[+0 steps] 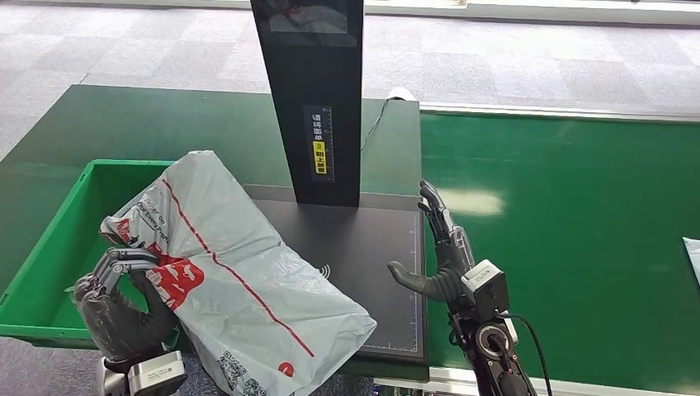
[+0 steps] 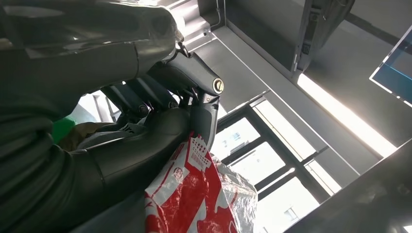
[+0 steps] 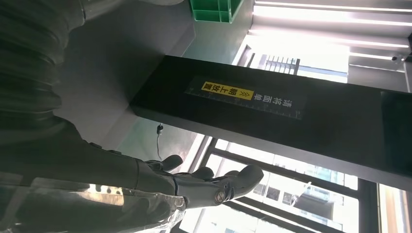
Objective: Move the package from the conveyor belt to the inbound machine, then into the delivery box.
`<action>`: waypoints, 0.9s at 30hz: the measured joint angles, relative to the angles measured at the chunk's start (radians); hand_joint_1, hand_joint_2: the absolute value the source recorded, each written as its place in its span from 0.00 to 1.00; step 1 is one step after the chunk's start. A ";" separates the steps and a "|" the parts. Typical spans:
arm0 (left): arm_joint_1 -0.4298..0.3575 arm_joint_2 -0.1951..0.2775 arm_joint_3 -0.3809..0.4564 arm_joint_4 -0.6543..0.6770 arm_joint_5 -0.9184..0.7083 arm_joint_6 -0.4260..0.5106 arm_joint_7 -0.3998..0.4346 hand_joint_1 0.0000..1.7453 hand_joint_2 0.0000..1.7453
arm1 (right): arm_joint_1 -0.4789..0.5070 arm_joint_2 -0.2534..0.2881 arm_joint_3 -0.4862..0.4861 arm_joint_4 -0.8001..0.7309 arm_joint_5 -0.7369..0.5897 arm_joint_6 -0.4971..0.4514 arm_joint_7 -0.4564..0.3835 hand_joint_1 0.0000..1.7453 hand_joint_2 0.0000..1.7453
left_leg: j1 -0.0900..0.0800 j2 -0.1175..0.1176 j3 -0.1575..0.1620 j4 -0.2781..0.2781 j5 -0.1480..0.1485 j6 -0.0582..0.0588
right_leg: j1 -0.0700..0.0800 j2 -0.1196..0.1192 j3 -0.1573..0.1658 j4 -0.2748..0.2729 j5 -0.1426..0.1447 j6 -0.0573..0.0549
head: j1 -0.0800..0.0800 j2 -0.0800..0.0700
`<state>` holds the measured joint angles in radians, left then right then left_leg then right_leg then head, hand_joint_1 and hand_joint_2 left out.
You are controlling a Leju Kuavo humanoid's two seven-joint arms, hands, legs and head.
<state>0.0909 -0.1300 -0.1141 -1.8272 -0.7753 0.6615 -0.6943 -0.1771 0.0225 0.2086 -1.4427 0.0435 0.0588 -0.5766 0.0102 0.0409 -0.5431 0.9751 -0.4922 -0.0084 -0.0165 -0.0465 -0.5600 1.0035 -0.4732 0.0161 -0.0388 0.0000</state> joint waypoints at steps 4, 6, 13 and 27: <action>0.001 -0.002 0.002 -0.005 0.000 0.000 0.000 1.00 1.00 | 0.000 0.000 0.000 0.000 0.000 -0.001 0.000 0.00 1.00 | 0.000 0.000 0.000 0.000 0.000 0.000 | 0.000 0.000 0.000 0.000 0.000 0.000 | 0.000 0.000; 0.001 -0.004 0.005 -0.006 -0.012 0.000 0.000 1.00 1.00 | 0.000 0.000 0.000 0.000 0.000 -0.002 0.000 0.00 1.00 | 0.000 0.000 0.000 0.000 0.000 0.000 | 0.000 0.000 0.000 0.000 0.000 0.000 | 0.000 0.000; -0.040 -0.026 0.134 0.016 -0.161 -0.001 0.134 1.00 1.00 | 0.022 0.001 0.000 -0.006 0.011 -0.018 -0.002 0.00 1.00 | 0.000 0.000 0.000 0.000 0.000 0.000 | 0.000 0.000 -0.001 0.000 0.000 0.000 | 0.000 0.000; -0.342 0.230 0.432 0.439 -0.364 -0.047 0.583 1.00 1.00 | 0.042 0.012 0.000 -0.027 0.042 -0.005 0.025 0.00 1.00 | 0.002 0.001 0.001 0.000 0.002 -0.002 | 0.002 0.002 -0.001 0.001 0.000 0.000 | 0.000 0.000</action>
<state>-0.2507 0.0999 0.3177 -1.3879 -1.1388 0.6146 -0.1110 -0.1349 0.0341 0.2087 -1.4698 0.0853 0.0542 -0.5520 0.0118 0.0417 -0.5426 0.9750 -0.4906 -0.0099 -0.0148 -0.0449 -0.5609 1.0042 -0.4730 0.0158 -0.0385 0.0000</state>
